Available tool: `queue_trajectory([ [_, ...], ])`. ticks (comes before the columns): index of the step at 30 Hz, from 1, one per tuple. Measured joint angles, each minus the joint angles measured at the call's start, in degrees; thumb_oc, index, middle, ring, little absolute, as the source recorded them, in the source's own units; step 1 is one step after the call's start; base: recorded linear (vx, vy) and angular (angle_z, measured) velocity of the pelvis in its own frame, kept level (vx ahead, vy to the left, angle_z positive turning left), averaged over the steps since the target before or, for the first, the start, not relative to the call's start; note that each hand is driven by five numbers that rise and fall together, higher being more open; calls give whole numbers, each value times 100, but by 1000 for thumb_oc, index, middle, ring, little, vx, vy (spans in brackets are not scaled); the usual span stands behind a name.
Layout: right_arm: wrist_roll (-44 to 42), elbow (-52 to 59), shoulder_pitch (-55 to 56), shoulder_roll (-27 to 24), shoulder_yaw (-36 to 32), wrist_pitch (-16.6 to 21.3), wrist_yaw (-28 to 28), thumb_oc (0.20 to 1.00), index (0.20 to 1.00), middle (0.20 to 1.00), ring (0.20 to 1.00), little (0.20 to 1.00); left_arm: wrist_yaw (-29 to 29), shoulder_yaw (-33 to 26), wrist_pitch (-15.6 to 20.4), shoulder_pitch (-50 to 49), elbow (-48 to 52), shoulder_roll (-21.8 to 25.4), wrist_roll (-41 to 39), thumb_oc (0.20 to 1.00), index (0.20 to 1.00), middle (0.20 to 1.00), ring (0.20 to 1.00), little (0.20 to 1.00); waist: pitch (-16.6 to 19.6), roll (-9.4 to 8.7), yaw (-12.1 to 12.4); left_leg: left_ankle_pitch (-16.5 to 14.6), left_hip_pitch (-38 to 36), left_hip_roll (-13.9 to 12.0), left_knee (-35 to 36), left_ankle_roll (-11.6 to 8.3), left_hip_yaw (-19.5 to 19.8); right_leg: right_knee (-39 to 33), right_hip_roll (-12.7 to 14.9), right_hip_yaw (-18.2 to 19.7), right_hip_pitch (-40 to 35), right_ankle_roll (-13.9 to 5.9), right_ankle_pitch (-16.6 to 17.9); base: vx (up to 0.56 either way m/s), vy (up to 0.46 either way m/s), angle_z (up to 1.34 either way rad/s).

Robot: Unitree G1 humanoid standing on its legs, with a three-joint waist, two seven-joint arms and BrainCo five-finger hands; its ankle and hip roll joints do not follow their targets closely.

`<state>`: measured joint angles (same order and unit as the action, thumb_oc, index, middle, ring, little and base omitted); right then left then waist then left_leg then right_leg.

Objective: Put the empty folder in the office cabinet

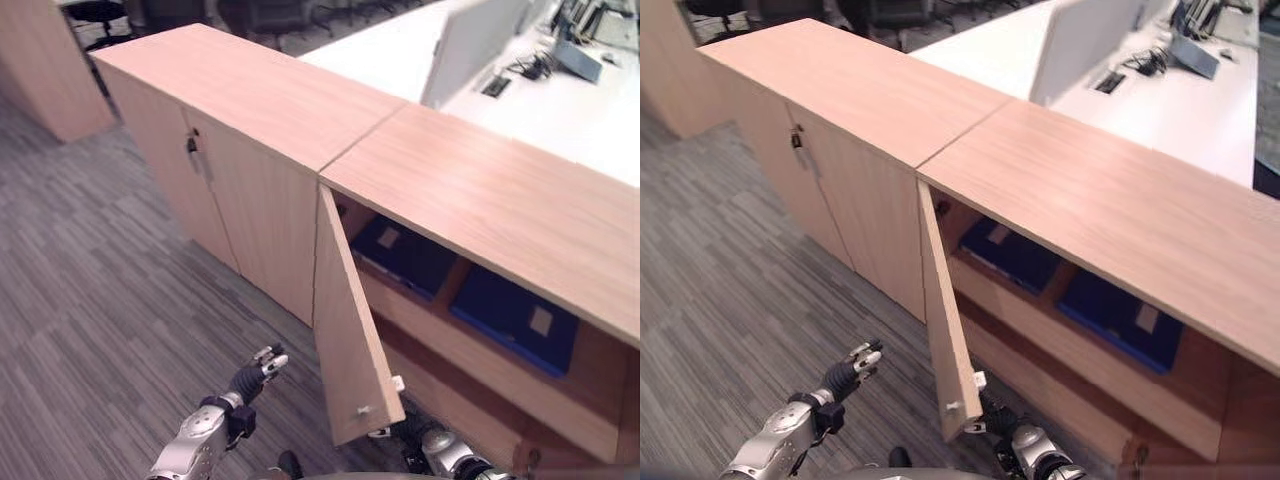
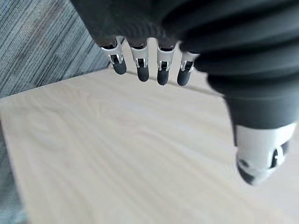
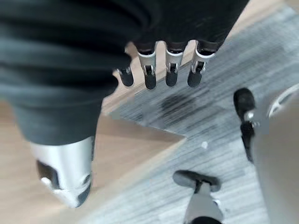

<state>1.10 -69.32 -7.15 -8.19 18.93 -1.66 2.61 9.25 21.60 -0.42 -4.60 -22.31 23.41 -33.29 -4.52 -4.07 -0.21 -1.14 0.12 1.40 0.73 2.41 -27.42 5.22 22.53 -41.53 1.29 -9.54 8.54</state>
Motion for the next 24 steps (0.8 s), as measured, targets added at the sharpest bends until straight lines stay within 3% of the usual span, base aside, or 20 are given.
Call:
queue_trajectory([
  [1, -83, -31, 86, -67, -177, 12, 6, 1000, 1000, 1000, 1000, 1000, -4, -76, 7, 32, 55, -109, -2, 1000, 1000, 1000, 1000, 1000, -59, 76, -20, 0, 0, -72, -30, 68, -149, -220, -112, -3, 54, -19, 305, -98, -35, -98],
  [2, 7, -261, -23, -158, -318, 75, 12, 1000, 1000, 1000, 1000, 1000, 3, -161, 3, 33, 140, -185, -5, 1000, 1000, 1000, 1000, 1000, -93, 195, 28, -23, 122, -275, 1, 234, -527, -368, -208, -93, 145, -184, 388, -85, -97, -125],
  [3, 30, -617, -239, -337, -451, 92, 14, 1000, 1000, 1000, 1000, 1000, 3, -272, -1, 126, 60, -360, -5, 1000, 1000, 1000, 1000, 1000, -160, 318, 1, -46, 152, -390, -14, 268, -690, 800, -23, -339, 377, 71, -231, -79, -162, -115],
  [4, 196, -780, -235, -541, -404, 43, -6, 1000, 1000, 1000, 1000, 1000, 8, -280, 0, 226, 6, -481, -5, 1000, 1000, 1000, 1000, 1000, -147, 337, 33, -47, 134, -403, -16, 270, -792, 1652, 203, -341, 403, 26, -661, -66, -231, -84],
  [5, 405, -811, -127, -685, -372, -35, -8, 1000, 1000, 1000, 1000, 1000, 10, -284, 5, 239, 3, -505, -6, 1000, 1000, 1000, 1000, 1000, -105, 264, 65, -28, 112, -386, -8, 198, -945, 2061, 317, -321, 338, -56, -917, -33, -300, -104],
  [6, 787, -908, 70, -802, -283, -57, -17, 1000, 1000, 1000, 1000, 1000, 9, -315, 0, 155, 2, -397, -5, 1000, 1000, 1000, 1000, 1000, -16, 113, 228, 37, 38, -394, -24, 105, -1209, 1907, 223, -288, 90, -81, -1234, -19, -325, -113],
  [8, 1230, -1010, 230, -784, -113, -103, 0, 1000, 1000, 1000, 1000, 1000, 14, -332, -11, 83, -32, -160, -4, 1000, 1000, 1000, 1000, 1000, 41, -182, 315, 68, 67, -438, -141, 50, -1290, 434, -277, -114, -414, -89, -1274, 1, -245, -83],
  [9, 1414, -1008, 310, -849, -54, -123, 16, 1000, 1000, 1000, 1000, 1000, 10, -364, -19, 75, -132, -199, -4, 1000, 1000, 1000, 1000, 1000, 31, -107, 269, 103, 49, -536, -163, 1, -1262, 51, -507, -124, -572, -17, -1094, 6, -234, -29],
  [11, 1695, -1098, 506, -996, 120, -137, 60, 1000, 1000, 1000, 1000, 1000, 39, -332, -23, -28, -132, -277, -4, 1000, 1000, 1000, 1000, 1000, 79, -103, 319, 152, 58, -679, -214, -94, -1044, -266, -745, 3, -604, 83, -1006, -1, -190, -32],
  [12, 1939, -1185, 523, -1066, 174, -152, 109, 1000, 1000, 1000, 1000, 1000, 59, -252, -30, -63, -134, -268, -4, 1000, 1000, 1000, 1000, 1000, 136, -14, 314, 176, 81, -748, -251, -145, -946, -406, -842, 16, -643, 151, -943, -9, -133, -32],
  [18, 2725, -1220, 648, -1645, 333, -261, 207, 1000, 1000, 1000, 1000, 1000, 116, -310, -45, -81, -172, -234, -6, 1000, 1000, 1000, 1000, 1000, 211, 73, 207, 315, 121, -1065, -268, -347, -978, -699, -1231, 144, -628, 298, -893, -11, -185, -14],
  [22, 2435, -1212, 743, -1165, -93, -269, 29, 1000, 1000, 1000, 1000, 1000, 150, -391, -45, -103, -219, -319, -7, 1000, 1000, 1000, 1000, 1000, 270, -93, 109, 389, 124, -1230, -258, -456, -1055, -797, -1421, 225, -597, 406, -906, -9, -159, -13],
  [24, 2146, -1164, 766, -888, -122, -256, -29, 1000, 1000, 1000, 1000, 1000, 145, -378, -43, -97, -242, -385, -7, 1000, 1000, 1000, 1000, 1000, 282, -58, 28, 399, 112, -1288, -269, -467, -1159, -796, -1462, 308, -547, 452, -900, -3, -140, -25],
])
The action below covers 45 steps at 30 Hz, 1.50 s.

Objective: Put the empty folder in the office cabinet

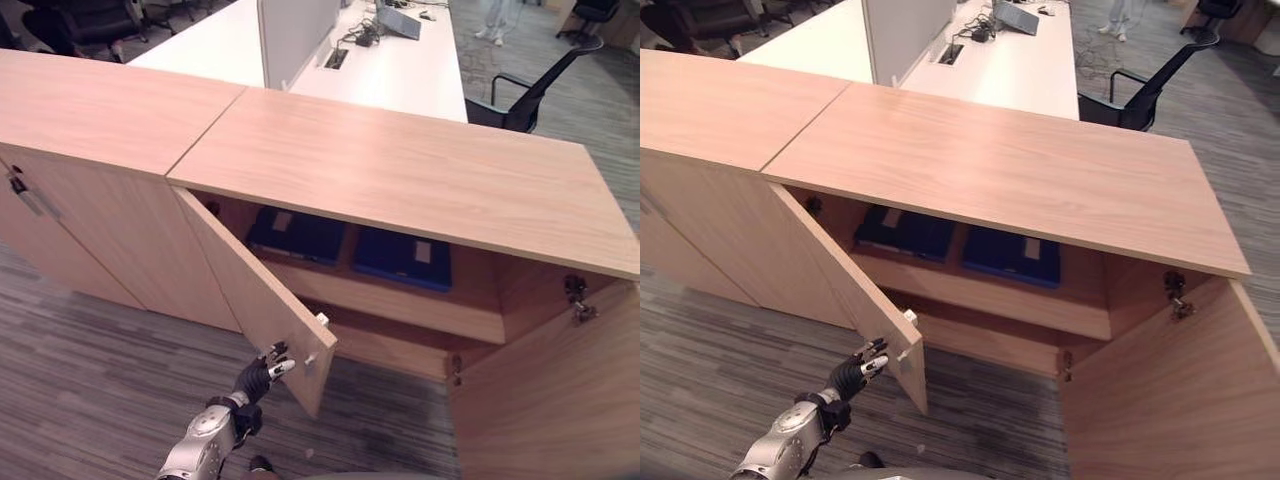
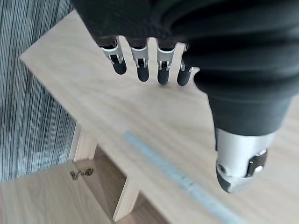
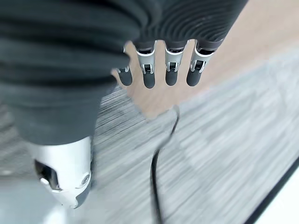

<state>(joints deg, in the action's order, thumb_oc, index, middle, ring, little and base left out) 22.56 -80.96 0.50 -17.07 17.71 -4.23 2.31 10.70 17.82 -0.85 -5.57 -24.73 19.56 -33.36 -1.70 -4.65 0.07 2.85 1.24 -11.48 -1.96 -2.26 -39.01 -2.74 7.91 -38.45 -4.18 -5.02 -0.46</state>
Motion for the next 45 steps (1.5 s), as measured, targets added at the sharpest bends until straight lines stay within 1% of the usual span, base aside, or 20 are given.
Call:
queue_trajectory([
  [4, -693, 214, 176, 442, -138, 49, -119, 1000, 1000, 1000, 1000, 1000, -89, -194, 23, -12, -136, -171, -2, 1000, 1000, 1000, 1000, 1000, 16, 95, -133, 9, -74, -89, -21, -12, -134, -82, -119, 170, 4, 90, 45, -3, -123, -29],
  [11, -1036, 215, 443, 453, -171, 135, -120, 1000, 1000, 1000, 1000, 1000, -130, -215, 46, -142, -282, -153, -3, 1000, 1000, 1000, 1000, 1000, 34, 118, -273, 97, -262, -436, -174, -112, -295, -172, -409, 586, 6, 289, -52, 9, -159, -37],
  [15, -1246, 216, 508, 449, -282, 182, -125, 1000, 1000, 1000, 1000, 1000, -203, -227, 48, -199, -462, -133, -7, 1000, 1000, 1000, 1000, 1000, 6, 87, -299, 248, -355, -904, -843, -291, -139, 0, -601, 1073, 42, 534, -214, -19, -74, -65],
  [16, -1255, 204, 479, 426, -279, 208, -131, 1000, 1000, 1000, 1000, 1000, -257, -304, 48, -279, -452, -55, -10, 1000, 1000, 1000, 1000, 1000, -42, 30, -244, 255, -297, -1037, -1380, -284, 225, 152, -703, 1459, 51, 709, -217, -68, 45, -120],
  [17, -1261, 185, 440, 373, -268, 235, -129, 1000, 1000, 1000, 1000, 1000, -262, -391, 61, -360, -451, -50, -10, 1000, 1000, 1000, 1000, 1000, -64, -94, -226, 266, -17, -1106, -1916, -273, 849, 198, -708, 1741, 121, 811, -211, -31, 141, -150],
  [18, -1292, 224, 305, 215, -218, 234, -201, 1000, 1000, 1000, 1000, 1000, -269, -380, 77, -300, -427, -100, -3, 1000, 1000, 1000, 1000, 1000, -106, -108, -199, -169, 379, -827, -1982, -662, 1848, 151, -630, 2057, 204, 847, -169, -24, 184, -119],
  [19, -1342, 221, 276, 138, -221, 226, -245, 1000, 1000, 1000, 1000, 1000, -287, -367, 95, -169, -423, -197, -1, 1000, 1000, 1000, 1000, 1000, -187, -95, -188, -325, 455, -420, -1615, -672, 2588, 158, -590, 2147, 222, 867, -146, -59, 203, -97],
  [20, -1416, 202, 258, 78, -233, 222, -250, 1000, 1000, 1000, 1000, 1000, -302, -352, 143, -116, -414, -256, 4, 1000, 1000, 1000, 1000, 1000, -256, -117, -135, -420, 432, -55, -1196, -614, 3088, 153, -558, 2323, 227, 872, -108, -46, 131, -100],
  [21, -1531, 181, 174, 5, -388, 232, -254, 1000, 1000, 1000, 1000, 1000, -356, -350, 163, -127, -368, -300, 10, 1000, 1000, 1000, 1000, 1000, -315, -159, -59, -442, 398, 461, -556, -570, 3674, 148, -539, 2673, 255, 868, -35, -29, 128, -133],
  [22, -1646, 188, 97, -39, -504, 237, -273, 1000, 1000, 1000, 1000, 1000, -393, -353, 167, -114, -364, -314, 11, 1000, 1000, 1000, 1000, 1000, -333, -95, -3, -402, 419, 593, -358, -494, 3753, 146, -578, 2741, 315, 832, -39, 27, 71, -127],
  [24, -1849, 196, 94, -51, -685, 268, -356, 1000, 1000, 1000, 1000, 1000, -469, -398, 174, -56, -368, -345, 13, 1000, 1000, 1000, 1000, 1000, -372, 150, -125, -260, 440, 639, -164, -284, 3638, 30, -753, 2841, 113, 829, -25, 60, 110, -67],
  [26, -2003, 222, 241, -36, -787, 282, -350, 1000, 1000, 1000, 1000, 1000, -516, -418, 209, -106, -417, -435, 14, 1000, 1000, 1000, 1000, 1000, -212, 430, -222, 82, 204, 540, 143, -78, 3420, 60, -900, 2919, 35, 696, -176, 39, 143, -42],
  [27, -2154, 225, 308, 41, -909, 275, -342, 1000, 1000, 1000, 1000, 1000, -532, -475, 245, -95, -439, -439, 13, 1000, 1000, 1000, 1000, 1000, -167, 485, -276, 146, -28, 569, 407, -100, 3190, 321, -771, 2863, 142, 643, -330, 28, 222, -99],
  [28, -2194, 228, 323, 119, -1095, 312, -345, 1000, 1000, 1000, 1000, 1000, -576, -587, 275, -172, -483, -351, 15, 1000, 1000, 1000, 1000, 1000, -127, 493, -274, 160, -251, 634, 679, -53, 2809, 503, -597, 2831, 278, 514, -371, 27, 206, -108],
  [29, -2271, 229, 341, 138, -1174, 313, -348, 1000, 1000, 1000, 1000, 1000, -578, -649, 273, -168, -494, -347, 27, 1000, 1000, 1000, 1000, 1000, -103, 500, -313, 169, -260, 675, 706, -24, 2732, 540, -534, 2819, 334, 447, -374, 39, 139, -88],
  [31, -2373, 227, 449, 139, -1282, 293, -345, 1000, 1000, 1000, 1000, 1000, -613, -723, 282, -84, -496, -355, 28, 1000, 1000, 1000, 1000, 1000, -82, 501, -475, 126, -294, 748, 704, 43, 2654, 530, -454, 2832, 324, 359, -358, 21, 102, -21],
  [34, -2379, 221, 613, 137, -1429, 287, -346, 1000, 1000, 1000, 1000, 1000, -630, -804, 328, -116, -498, -357, 28, 1000, 1000, 1000, 1000, 1000, 24, 510, -540, 80, -410, 801, 703, 113, 2538, 516, -406, 2930, 298, 310, -358, -22, 92, -29],
  [40, -2408, 242, 554, 8, -1673, 287, -347, 1000, 1000, 1000, 1000, 1000, -541, -796, 335, -172, -508, -361, 138, 1000, 1000, 1000, 1000, 1000, 143, 651, -612, -2, -465, 806, 705, 192, 2312, 480, -423, 3232, 381, 169, -318, -27, 74, -28],
  [42, -2614, 291, 411, -371, -1849, 260, -379, 1000, 1000, 1000, 1000, 1000, -491, -629, 332, -199, -531, -356, 270, 1000, 1000, 1000, 1000, 1000, 176, 744, -610, -89, -460, 805, 707, 145, 2181, 506, -396, 3315, 462, 135, -296, -7, 63, -35],
  [45, -2832, 701, 19, -1128, -2049, 240, -497, 1000, 1000, 1000, 1000, 1000, -427, -427, 335, -174, -534, -320, 289, 1000, 1000, 1000, 1000, 1000, 183, 758, -653, -142, -458, 848, 711, 114, 2036, 570, -340, 3397, 580, 68, -253, -22, 66, -29],
])
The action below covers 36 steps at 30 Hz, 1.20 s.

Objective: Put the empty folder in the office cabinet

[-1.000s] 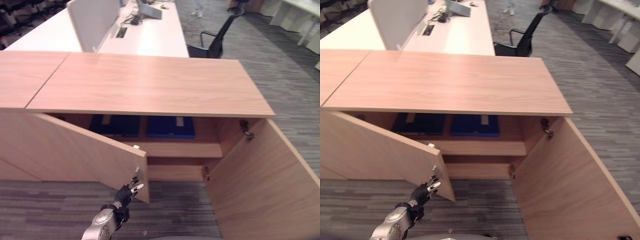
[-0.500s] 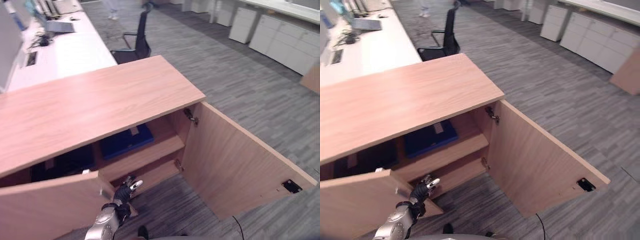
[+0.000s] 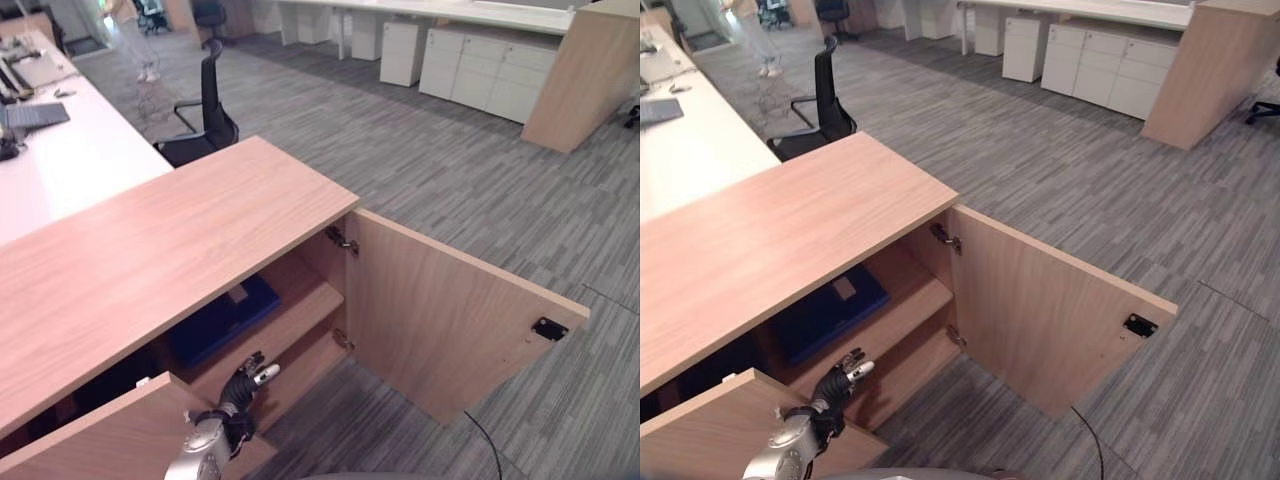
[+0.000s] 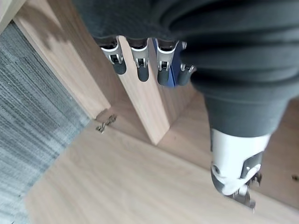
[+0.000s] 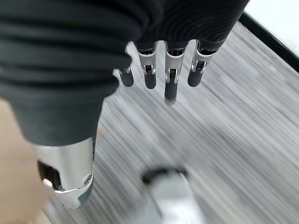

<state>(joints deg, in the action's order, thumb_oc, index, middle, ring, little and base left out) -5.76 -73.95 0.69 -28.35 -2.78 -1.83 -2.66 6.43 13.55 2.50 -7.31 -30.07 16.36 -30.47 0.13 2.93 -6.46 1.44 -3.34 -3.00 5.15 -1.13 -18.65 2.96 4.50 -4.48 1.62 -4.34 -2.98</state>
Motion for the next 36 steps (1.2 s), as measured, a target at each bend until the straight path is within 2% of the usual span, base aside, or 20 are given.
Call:
queue_trajectory([
  [1, -16, 134, -380, -424, -2, 37, -134, 1000, 1000, 1000, 1000, 1000, 57, 68, 0, 6, 0, -7, 17, 1000, 1000, 1000, 1000, 1000, 1, -59, -13, 2, 1, 3, 1, 20, -88, 3, 14, 45, 48, -38, 30, -46, 81, -31],
  [3, -118, 288, -658, -600, -2, 44, -184, 1000, 1000, 1000, 1000, 1000, 80, 192, 1, 15, 0, -4, 52, 1000, 1000, 1000, 1000, 1000, 8, -149, -57, 34, -1, 12, -4, 39, -109, -2, 3, 57, 65, -33, 77, -50, 67, -17],
  [5, -219, 832, -796, -801, -27, 110, -218, 1000, 1000, 1000, 1000, 1000, 102, 409, 3, 59, 0, -7, 62, 1000, 1000, 1000, 1000, 1000, -3, -110, -96, 53, 1, 42, -5, 70, -187, -47, 14, 97, 77, -21, 164, -51, 38, -15],
  [7, -172, 905, -833, -1002, 54, 97, -186, 1000, 1000, 1000, 1000, 1000, 113, 408, 5, 87, 8, 61, 105, 1000, 1000, 1000, 1000, 1000, -8, -167, -108, 49, -3, 83, -7, 76, -220, -47, 16, 117, 103, -47, 222, -21, 31, -18],
  [8, 91, -82, -1271, -1570, -17, 88, -189, 1000, 1000, 1000, 1000, 1000, 212, 549, -4, 95, 133, 209, 239, 1000, 1000, 1000, 1000, 1000, -63, -181, 34, 17, -85, 59, -5, 125, -352, -181, 99, 25, -43, -126, 251, -5, 19, -12],
  [9, 139, -700, -1357, -1765, 85, 70, -326, 1000, 1000, 1000, 1000, 1000, 235, 679, 14, 130, 139, 194, 260, 1000, 1000, 1000, 1000, 1000, -68, -194, 87, -2, -124, 83, -5, 133, -267, -269, 112, -47, -143, -141, 261, -39, 21, 12],
  [10, 389, 817, -701, -1395, 154, -211, -590, 1000, 1000, 1000, 1000, 1000, 220, 484, -8, 114, 99, 164, 287, 1000, 1000, 1000, 1000, 1000, -82, -341, -65, 13, -133, 84, -14, 103, -152, -188, 46, -84, -123, -145, 238, -45, 19, 2],
  [11, 579, 3256, 0, -722, -123, -130, -499, 1000, 1000, 1000, 1000, 1000, 188, 133, -41, -51, 93, 167, 295, 1000, 1000, 1000, 1000, 1000, -114, -430, -225, 12, -130, 45, -3, 91, -244, -141, 2, 41, -1, -41, 191, -25, 4, -43],
  [12, 757, 4783, 289, -586, 11, 42, -411, 1000, 1000, 1000, 1000, 1000, 158, -35, -67, -143, 105, 150, 299, 1000, 1000, 1000, 1000, 1000, -184, -312, -329, -6, -154, 45, -3, 88, -436, -154, 48, 54, 48, -28, 228, -22, 5, -79],
  [14, 931, 4586, 73, -802, -152, 7, -552, 1000, 1000, 1000, 1000, 1000, 134, -70, -13, -103, 99, 131, 424, 1000, 1000, 1000, 1000, 1000, -140, -234, -355, -57, -166, 138, -1, 138, -510, -143, 151, 47, 71, -114, 310, -14, -1, -30],
  [16, 919, 2993, -587, -1042, -161, -100, -685, 1000, 1000, 1000, 1000, 1000, 135, -11, 0, 21, -29, 132, 496, 1000, 1000, 1000, 1000, 1000, -139, -241, -303, -54, -165, 173, -4, 145, -516, -182, 197, 41, 51, -170, 351, 0, 0, 0],
  [17, 917, 2668, -694, -1110, -160, -132, -759, 1000, 1000, 1000, 1000, 1000, 138, -1, -5, 37, -55, 121, 496, 1000, 1000, 1000, 1000, 1000, -139, -240, -257, -53, -164, 178, -4, 147, -515, -228, 202, 38, 30, -196, 370, 0, 0, 0],
  [19, 916, 2704, -725, -1104, -102, -99, -807, 1000, 1000, 1000, 1000, 1000, 136, -3, -5, 37, -116, 119, 496, 1000, 1000, 1000, 1000, 1000, -154, -267, -231, -50, -161, 174, -4, 152, -523, -264, 195, 38, 26, -200, 388, -3, 1, -2],
  [25, 928, 3710, -687, -984, 117, 92, -808, 1000, 1000, 1000, 1000, 1000, 125, -10, -3, 38, -158, -77, 505, 1000, 1000, 1000, 1000, 1000, -132, -225, -226, -52, -176, 175, -3, 156, -477, -677, 185, -35, -233, -190, 601, -2, -1, 4],
  [32, 920, 3766, -803, -893, 605, 177, -596, 1000, 1000, 1000, 1000, 1000, 136, -7, -5, 29, -159, -70, 507, 1000, 1000, 1000, 1000, 1000, -120, -190, -32, -51, -196, 174, -2, 154, -444, -827, 188, -107, -347, -173, 673, 0, -2, 3],
  [36, 907, 3691, -999, -923, 747, 161, -535, 1000, 1000, 1000, 1000, 1000, 137, -2, -2, 30, -220, -62, 508, 1000, 1000, 1000, 1000, 1000, -139, -219, -49, -51, -194, 171, 2, 154, -452, -828, 190, -104, -335, -212, 659, -2, -5, -2],
])
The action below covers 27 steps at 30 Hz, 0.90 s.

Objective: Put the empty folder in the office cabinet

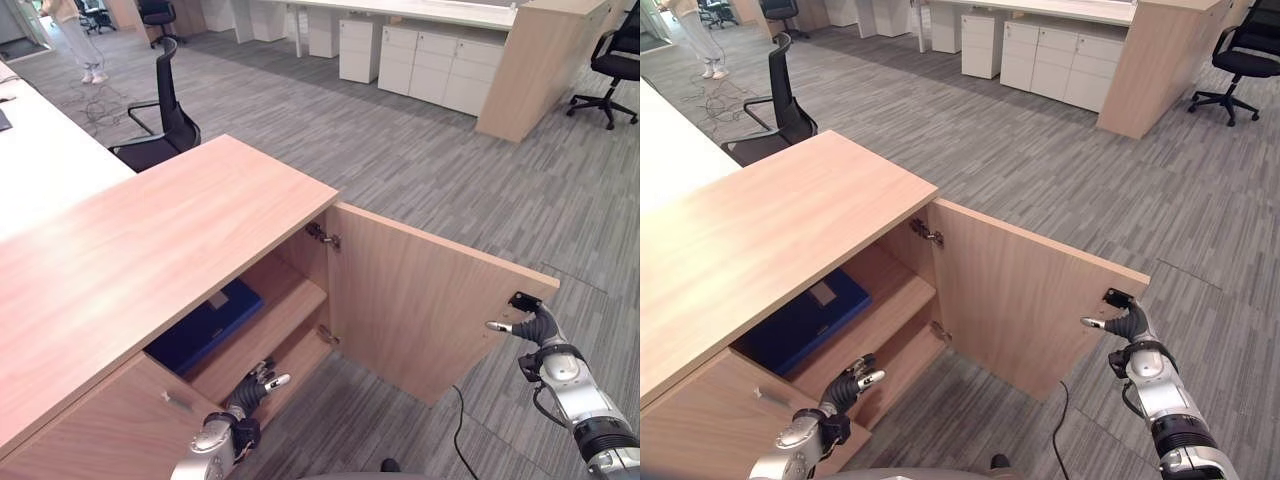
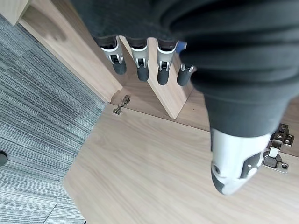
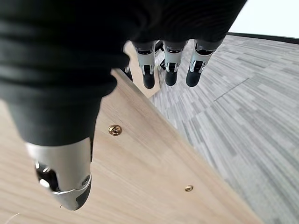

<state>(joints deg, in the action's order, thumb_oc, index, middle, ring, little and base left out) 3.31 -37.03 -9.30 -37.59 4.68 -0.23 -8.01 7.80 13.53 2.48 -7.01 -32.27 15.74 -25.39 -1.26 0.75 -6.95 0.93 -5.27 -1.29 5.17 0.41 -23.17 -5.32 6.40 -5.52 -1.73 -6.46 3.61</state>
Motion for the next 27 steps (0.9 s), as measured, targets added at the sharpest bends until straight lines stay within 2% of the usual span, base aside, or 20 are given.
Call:
queue_trajectory([
  [6, -13, -1, -90, -88, 12, 26, 126, 1000, 1000, 1000, 1000, 1000, 13, 44, 0, 9, -109, -3, 1, 1000, 1000, 1000, 1000, 1000, -16, -24, -12, 2, -2, -4, -1, -2, 3, -1, -1, -2, -1, 2, 3, 0, 0, 0],
  [14, -889, -66, -334, -181, 457, 34, 311, 1000, 1000, 1000, 1000, 1000, 17, 50, 4, 13, -247, -7, 9, 1000, 1000, 1000, 1000, 1000, -16, -19, -34, 14, -2, -40, 0, -14, -23, -2, -5, -1, 19, 30, 24, -6, -2, -3],
  [17, -1152, 424, -233, -252, 737, -18, 483, 1000, 1000, 1000, 1000, 1000, 61, 138, 31, 10, -390, 56, 443, 1000, 1000, 1000, 1000, 1000, -22, 8, -66, 25, 5, -87, 2, -31, -148, -2, -29, -5, 96, 48, 54, 1, 11, -25],
  [19, -1388, 1188, 26, -273, 1121, -24, 828, 1000, 1000, 1000, 1000, 1000, 166, 328, 60, -51, -734, 278, 1213, 1000, 1000, 1000, 1000, 1000, -24, 29, -249, 27, 1, -145, 51, -38, -165, -4, -56, -154, 126, 92, 115, 12, 24, -38],
  [20, -1433, 1369, 116, -276, 1196, -18, 934, 1000, 1000, 1000, 1000, 1000, 175, 327, 66, -75, -846, 283, 1355, 1000, 1000, 1000, 1000, 1000, -21, 40, -264, 23, -2, -162, 52, -36, -165, -4, -69, -161, 141, 99, 123, 12, 31, -31],
  [22, -1571, 1554, 184, -276, 1365, -3, 1082, 1000, 1000, 1000, 1000, 1000, 200, 315, 176, -119, -1266, 268, 1632, 1000, 1000, 1000, 1000, 1000, -21, 52, -277, 20, 18, -181, 53, -41, -157, -4, -84, -174, 168, 116, 134, -2, 27, -32],
  [23, -1584, 1831, 209, -255, 1712, 1, 1306, 1000, 1000, 1000, 1000, 1000, 179, 181, 253, -32, -2462, 204, 2089, 1000, 1000, 1000, 1000, 1000, -13, 68, -276, -35, 20, -223, 54, -142, -70, -5, -101, -297, 201, 125, 154, -3, 10, -50],
  [25, -1583, 2181, 262, -224, 2220, 209, 1861, 1000, 1000, 1000, 1000, 1000, 2, -114, 163, -23, -3659, 143, 2683, 1000, 1000, 1000, 1000, 1000, 31, 63, -277, -30, 89, -246, 55, -175, 166, -4, -115, -481, 314, 128, 233, 6, 1, -49],
  [27, -1583, 2353, 325, -200, 2554, 368, 2173, 1000, 1000, 1000, 1000, 1000, -164, -608, 234, -8, -4482, 36, 2870, 1000, 1000, 1000, 1000, 1000, 45, 62, -241, -29, 112, -268, 56, -177, 307, -2, -157, -511, 334, 131, 271, 2, -6, -16],
])
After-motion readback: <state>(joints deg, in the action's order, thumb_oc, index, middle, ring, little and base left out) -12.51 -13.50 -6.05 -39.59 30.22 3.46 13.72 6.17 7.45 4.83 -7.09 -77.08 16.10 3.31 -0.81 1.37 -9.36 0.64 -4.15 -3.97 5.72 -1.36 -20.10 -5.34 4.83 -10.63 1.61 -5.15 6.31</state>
